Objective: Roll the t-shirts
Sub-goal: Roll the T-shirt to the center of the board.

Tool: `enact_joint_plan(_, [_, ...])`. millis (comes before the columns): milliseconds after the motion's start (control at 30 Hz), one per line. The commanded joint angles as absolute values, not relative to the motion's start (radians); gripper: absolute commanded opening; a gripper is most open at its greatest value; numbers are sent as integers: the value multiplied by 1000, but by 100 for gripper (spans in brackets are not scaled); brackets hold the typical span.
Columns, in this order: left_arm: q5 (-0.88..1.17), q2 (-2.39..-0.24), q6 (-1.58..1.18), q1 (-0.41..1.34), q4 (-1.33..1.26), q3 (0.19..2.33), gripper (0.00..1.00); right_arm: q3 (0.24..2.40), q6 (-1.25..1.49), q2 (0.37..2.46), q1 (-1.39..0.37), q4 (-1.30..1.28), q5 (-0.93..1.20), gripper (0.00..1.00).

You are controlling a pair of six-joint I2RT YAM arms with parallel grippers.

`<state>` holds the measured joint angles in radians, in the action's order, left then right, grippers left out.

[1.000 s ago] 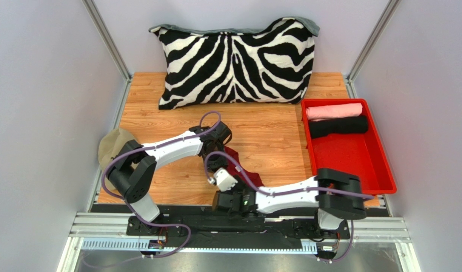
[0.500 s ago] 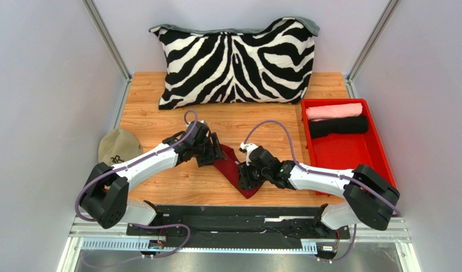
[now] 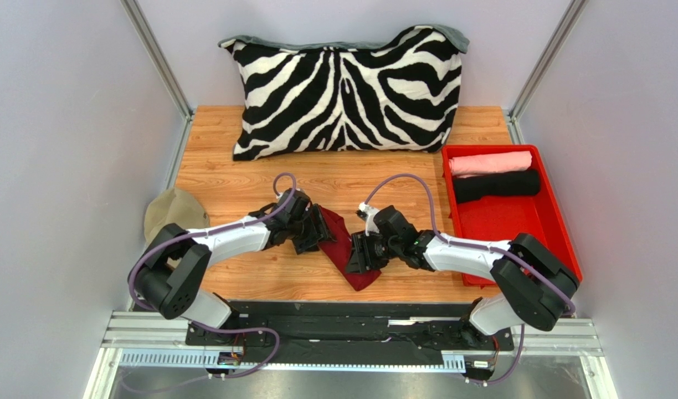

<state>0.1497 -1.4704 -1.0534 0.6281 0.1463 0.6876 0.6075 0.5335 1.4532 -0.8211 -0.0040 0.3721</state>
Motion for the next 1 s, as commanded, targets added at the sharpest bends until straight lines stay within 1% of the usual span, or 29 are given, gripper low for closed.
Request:
enact_joint_plan(0, [61,-1509,-1083,634,289,797,70,623,548,1418,-830,-131,299,64])
enact_joint_plan(67, [43,-1537,-1057,635,349,834,69,650,540,1382,-839,-179,233,71])
enact_joint_plan(100, [41,-1545,-1045,634,389,862,69,678,537,1347,-844,-224,210,77])
enact_joint_plan(167, [40,-1568,-1028,634,417,879,69,698,535,1307,-848,-259,152,83])
enact_joint_plan(200, [41,-1572,-1022,634,431,890,69,709,534,1290,-848,-285,138,89])
enact_joint_plan(300, [49,-1586,-1012,634,443,897,69,726,526,1244,-847,-314,91,100])
enact_joint_plan(367, [51,-1591,-1011,634,443,897,69,723,529,1264,-827,-307,110,100])
enact_joint_plan(533, [58,-1605,-1003,635,445,910,69,660,584,1324,-741,-137,297,100])
enact_joint_plan(767, [69,-1628,-1000,637,454,928,69,606,623,1411,-609,38,435,100])
enact_joint_plan(967, [69,-1644,-1005,637,466,943,69,617,670,1552,-598,175,564,100])
